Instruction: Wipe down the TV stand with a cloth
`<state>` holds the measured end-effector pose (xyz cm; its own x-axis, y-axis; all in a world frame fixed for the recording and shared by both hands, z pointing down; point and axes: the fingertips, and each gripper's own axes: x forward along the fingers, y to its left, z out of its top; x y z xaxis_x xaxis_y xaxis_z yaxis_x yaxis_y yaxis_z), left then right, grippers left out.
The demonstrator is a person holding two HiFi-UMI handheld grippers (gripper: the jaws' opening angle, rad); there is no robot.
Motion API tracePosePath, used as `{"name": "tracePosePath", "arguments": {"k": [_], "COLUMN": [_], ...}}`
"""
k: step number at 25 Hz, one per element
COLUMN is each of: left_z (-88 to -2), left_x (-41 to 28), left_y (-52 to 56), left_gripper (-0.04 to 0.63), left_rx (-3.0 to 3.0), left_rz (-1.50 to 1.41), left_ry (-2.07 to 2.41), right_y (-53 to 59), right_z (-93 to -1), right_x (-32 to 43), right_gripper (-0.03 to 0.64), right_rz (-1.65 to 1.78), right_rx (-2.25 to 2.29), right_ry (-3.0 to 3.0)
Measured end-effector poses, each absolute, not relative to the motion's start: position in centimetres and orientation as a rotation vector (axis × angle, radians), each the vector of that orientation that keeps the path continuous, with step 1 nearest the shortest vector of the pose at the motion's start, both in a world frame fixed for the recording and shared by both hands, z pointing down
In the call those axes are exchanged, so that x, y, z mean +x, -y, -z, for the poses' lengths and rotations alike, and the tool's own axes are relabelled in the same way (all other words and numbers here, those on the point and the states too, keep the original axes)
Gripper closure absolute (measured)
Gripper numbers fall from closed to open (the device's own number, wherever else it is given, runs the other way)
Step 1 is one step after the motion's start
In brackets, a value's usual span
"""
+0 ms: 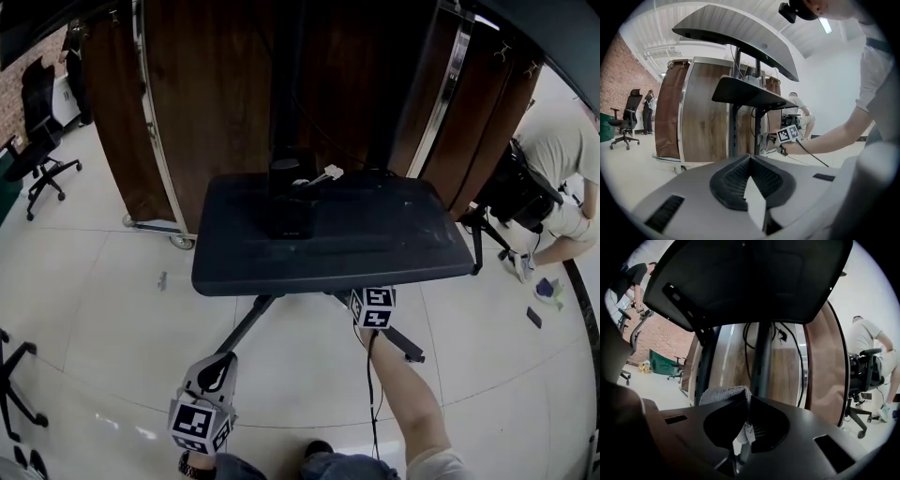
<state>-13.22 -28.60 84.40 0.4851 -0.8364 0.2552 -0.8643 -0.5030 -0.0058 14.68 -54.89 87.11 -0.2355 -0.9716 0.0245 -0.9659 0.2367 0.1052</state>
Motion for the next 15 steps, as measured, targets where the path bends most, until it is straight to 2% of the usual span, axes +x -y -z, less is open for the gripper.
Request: {"name": "tracePosePath", "arguments": {"k": [3,6,9,12,15], "left_z": [-86.4,-88.2,-89.0,-89.0,-88.7], "left_x": [-11.4,-10.3,-10.5,-11.7,-14.6], "left_y": [29.7,29.7,29.2,29.7,29.7], "left_gripper": [0.568,0.568,0.568,0.568,0.568], "left_rx": [2.608,2.594,2.566,2.565,2.543], "left_rz": [-0.360,-0.376,-0.376,-0.365,-0.337], "left_ry": [1.441,1.400,1.388,1.419,1.464], "right_y": [58.6,60.3,57.2,55.0,54.4], "right_z": [-88.7,-97.8,-106.8,-108.0,-105.0], "right_x": [16.3,17.4,17.0,13.7,6.5], "right_gripper": [0.611,0.611,0.611,0.611,0.611], "right_rz": [0.095,-0.097,-0.277,-0.274,-0.175], "right_rx": [1.848,1.756,1.650,1.586,1.491], "right_ry": [2.311,2.162,2.072,2.159,2.336]}}
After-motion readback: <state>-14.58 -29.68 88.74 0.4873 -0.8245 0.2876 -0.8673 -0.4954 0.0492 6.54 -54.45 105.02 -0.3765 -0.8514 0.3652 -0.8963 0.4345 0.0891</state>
